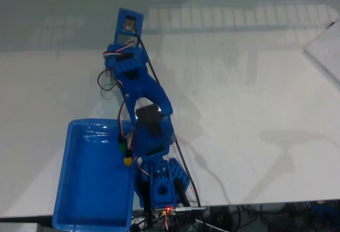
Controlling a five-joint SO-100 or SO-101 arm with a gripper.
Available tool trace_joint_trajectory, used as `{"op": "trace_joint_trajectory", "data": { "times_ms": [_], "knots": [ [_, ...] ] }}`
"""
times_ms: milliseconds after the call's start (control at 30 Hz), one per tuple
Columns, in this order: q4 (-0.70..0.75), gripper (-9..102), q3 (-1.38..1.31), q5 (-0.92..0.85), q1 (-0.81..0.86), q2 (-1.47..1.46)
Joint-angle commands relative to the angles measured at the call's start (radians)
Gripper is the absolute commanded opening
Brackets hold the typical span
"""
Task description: Pick up all the lego then put into the bin
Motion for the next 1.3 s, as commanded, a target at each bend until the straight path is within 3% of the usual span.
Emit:
{"op": "trace_joint_trajectory", "data": {
  "times_ms": [0, 1267],
  "knots": [
    [-0.015, 18, -0.117, 0.029, -0.011, -0.043],
    [0.028, 15, -0.275, -0.018, -0.038, -0.284]
  ]
}}
